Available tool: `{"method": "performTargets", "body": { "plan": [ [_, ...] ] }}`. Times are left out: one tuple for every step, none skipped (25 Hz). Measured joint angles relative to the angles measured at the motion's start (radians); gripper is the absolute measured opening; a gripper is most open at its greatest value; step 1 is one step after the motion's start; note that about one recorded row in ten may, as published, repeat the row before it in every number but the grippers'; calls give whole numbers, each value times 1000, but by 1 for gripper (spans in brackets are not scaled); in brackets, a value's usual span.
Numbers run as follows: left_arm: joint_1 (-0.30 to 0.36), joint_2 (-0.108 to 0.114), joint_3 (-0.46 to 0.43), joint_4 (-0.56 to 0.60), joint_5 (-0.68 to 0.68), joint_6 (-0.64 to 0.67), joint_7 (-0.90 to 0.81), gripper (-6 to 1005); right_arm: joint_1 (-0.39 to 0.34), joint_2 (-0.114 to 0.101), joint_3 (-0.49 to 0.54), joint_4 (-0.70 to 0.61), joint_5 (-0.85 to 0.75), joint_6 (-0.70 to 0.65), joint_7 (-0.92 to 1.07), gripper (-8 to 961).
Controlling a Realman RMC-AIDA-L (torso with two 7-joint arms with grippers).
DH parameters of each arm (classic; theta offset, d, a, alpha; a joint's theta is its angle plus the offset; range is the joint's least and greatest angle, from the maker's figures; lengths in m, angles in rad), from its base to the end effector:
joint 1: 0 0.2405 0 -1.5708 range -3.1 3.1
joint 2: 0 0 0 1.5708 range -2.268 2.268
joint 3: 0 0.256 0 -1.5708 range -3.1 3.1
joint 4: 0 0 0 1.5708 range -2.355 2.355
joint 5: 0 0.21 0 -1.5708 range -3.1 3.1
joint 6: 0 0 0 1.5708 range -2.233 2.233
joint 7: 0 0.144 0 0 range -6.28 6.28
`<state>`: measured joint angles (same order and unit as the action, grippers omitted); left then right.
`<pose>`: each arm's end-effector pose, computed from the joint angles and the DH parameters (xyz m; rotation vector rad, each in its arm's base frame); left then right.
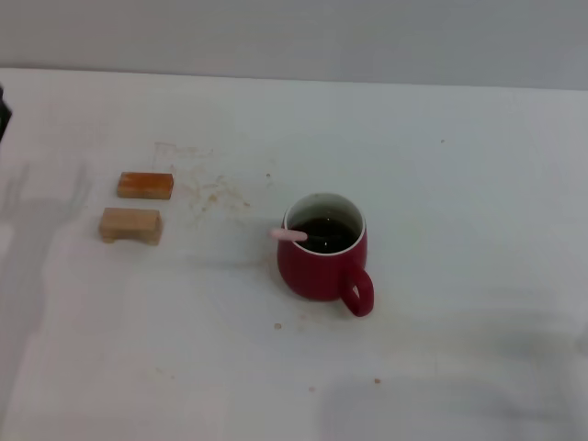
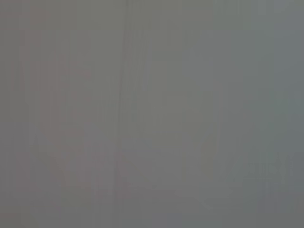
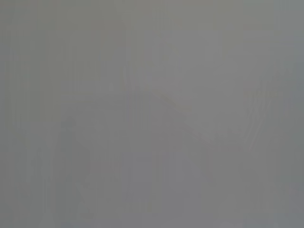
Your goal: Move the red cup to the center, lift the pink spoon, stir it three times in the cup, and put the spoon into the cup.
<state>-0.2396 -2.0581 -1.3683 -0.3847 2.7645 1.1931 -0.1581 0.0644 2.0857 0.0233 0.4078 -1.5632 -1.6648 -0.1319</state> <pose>-0.3392 0.3090 0.0329 -1.4212 -0.4675 -0.7693 0.3339 0.1669 -0.0386 -1.4253 0.5072 0.7206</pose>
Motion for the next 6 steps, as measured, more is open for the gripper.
{"method": "performTargets", "body": {
  "plan": [
    [3, -1, 2, 16, 2, 5, 21, 798, 0, 0, -2, 0, 0, -3, 0, 0],
    [10, -2, 7, 26, 3, 14, 51, 798, 0, 0, -6, -1, 0, -7, 0, 0],
    [23, -4, 15, 32, 4, 23, 87, 798, 0, 0, -6, -1, 0, -7, 0, 0],
    [32, -6, 20, 33, 5, 27, 102, 798, 0, 0, -8, -1, 0, -8, -1, 0],
    [45, -7, 31, 31, 6, 30, 115, 798, 0, 0, -8, -1, 0, -8, -1, 0],
    [49, -7, 36, 31, 6, 30, 117, 798, 0, 0, -8, -1, 0, -8, -1, 0]
  ]
}}
